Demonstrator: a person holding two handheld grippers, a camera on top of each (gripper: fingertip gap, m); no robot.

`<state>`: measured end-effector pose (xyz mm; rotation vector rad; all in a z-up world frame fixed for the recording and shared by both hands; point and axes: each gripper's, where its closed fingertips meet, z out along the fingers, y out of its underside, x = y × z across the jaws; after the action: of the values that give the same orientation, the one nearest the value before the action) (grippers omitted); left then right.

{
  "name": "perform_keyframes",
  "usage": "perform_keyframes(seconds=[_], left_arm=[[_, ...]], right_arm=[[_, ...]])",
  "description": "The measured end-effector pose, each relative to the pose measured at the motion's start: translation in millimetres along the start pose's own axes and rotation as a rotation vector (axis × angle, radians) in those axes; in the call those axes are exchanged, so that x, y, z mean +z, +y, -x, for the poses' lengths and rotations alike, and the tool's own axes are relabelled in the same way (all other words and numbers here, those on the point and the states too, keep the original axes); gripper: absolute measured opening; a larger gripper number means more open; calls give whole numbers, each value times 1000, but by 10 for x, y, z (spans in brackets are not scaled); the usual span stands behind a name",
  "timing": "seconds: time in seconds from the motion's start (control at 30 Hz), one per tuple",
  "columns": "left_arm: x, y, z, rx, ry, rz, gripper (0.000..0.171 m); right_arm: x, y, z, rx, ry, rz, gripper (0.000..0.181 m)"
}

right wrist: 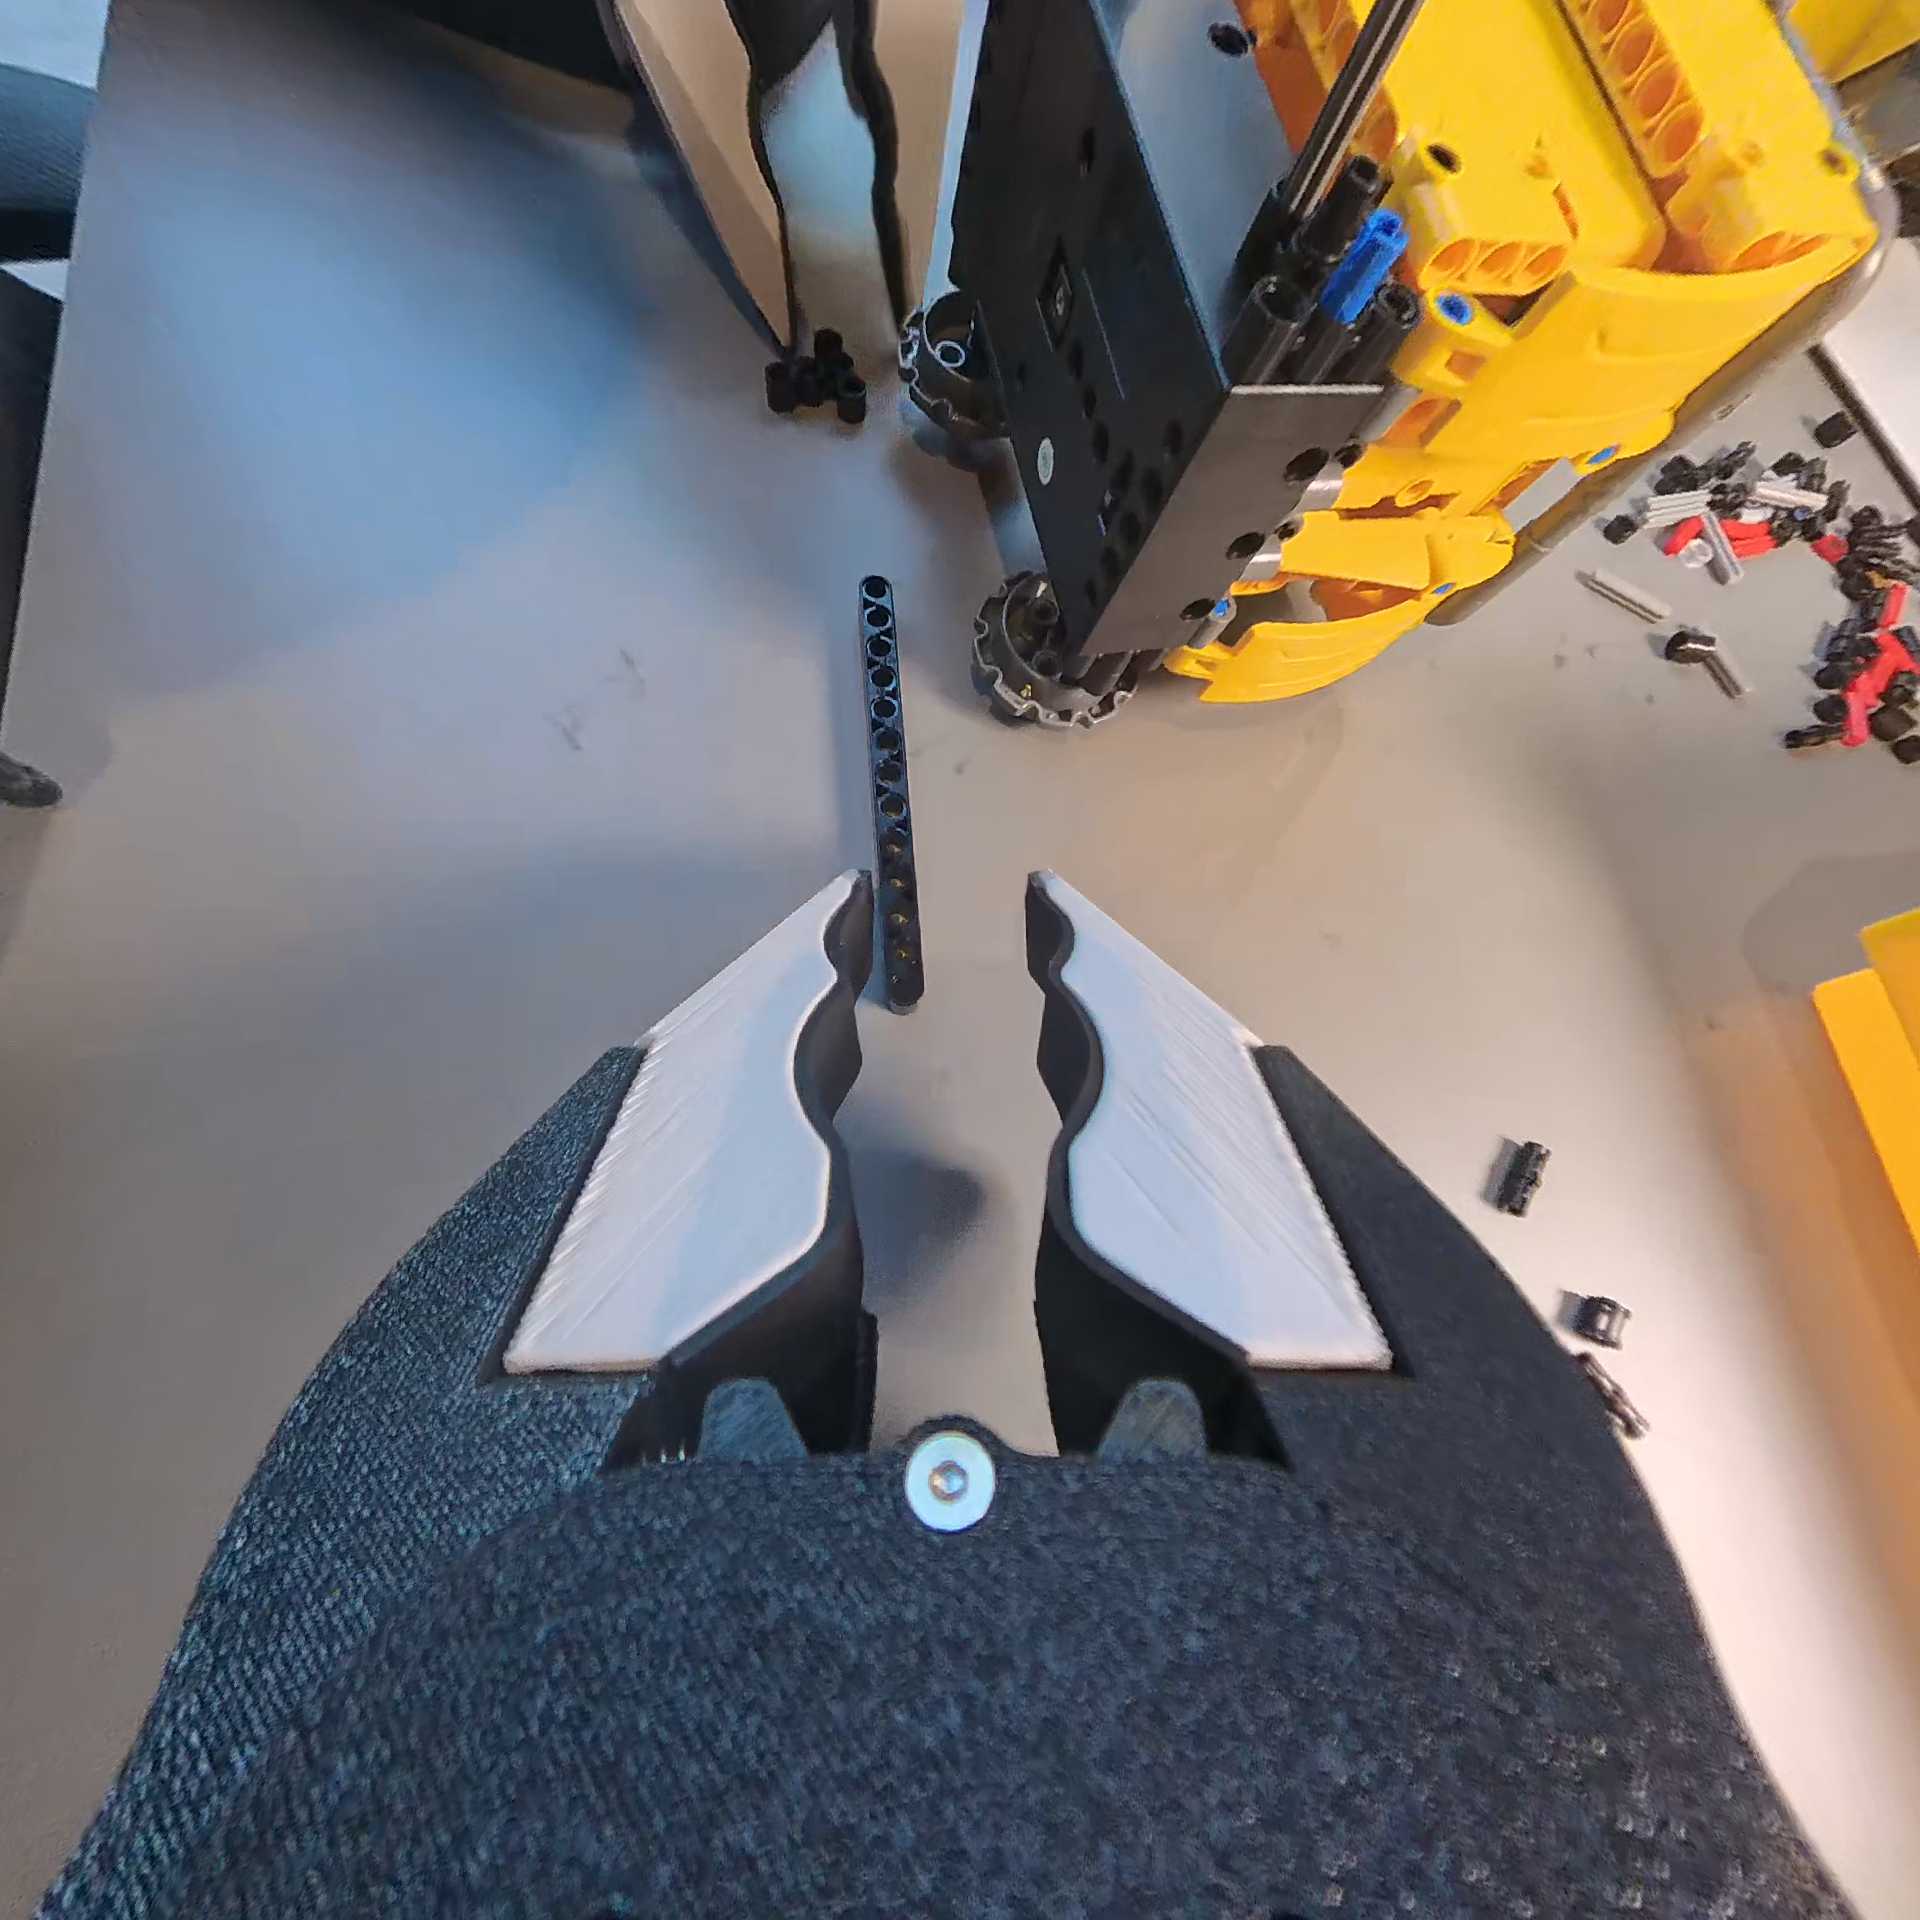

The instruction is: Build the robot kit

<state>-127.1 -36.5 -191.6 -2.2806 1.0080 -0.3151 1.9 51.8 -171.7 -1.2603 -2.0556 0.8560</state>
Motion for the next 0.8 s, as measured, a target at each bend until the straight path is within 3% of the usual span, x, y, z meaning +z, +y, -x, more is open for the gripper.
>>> perform_keyframes(seconds=[0.3,0.4,0.57,0.8], left_arm=[[-457,-416,148,-52,-70,-382,28],[-438,-479,106,-18,-63,-421,27],[-386,-548,7,41,-40,-426,27],[-287,-740,-265,201,-12,-448,39]], right_arm=[[55,161,28,-9,-35,94,19],[79,161,38,-18,-55,117,9],[90,134,91,-25,-98,116,7],[12,-201,180,147,-237,-60,7]])
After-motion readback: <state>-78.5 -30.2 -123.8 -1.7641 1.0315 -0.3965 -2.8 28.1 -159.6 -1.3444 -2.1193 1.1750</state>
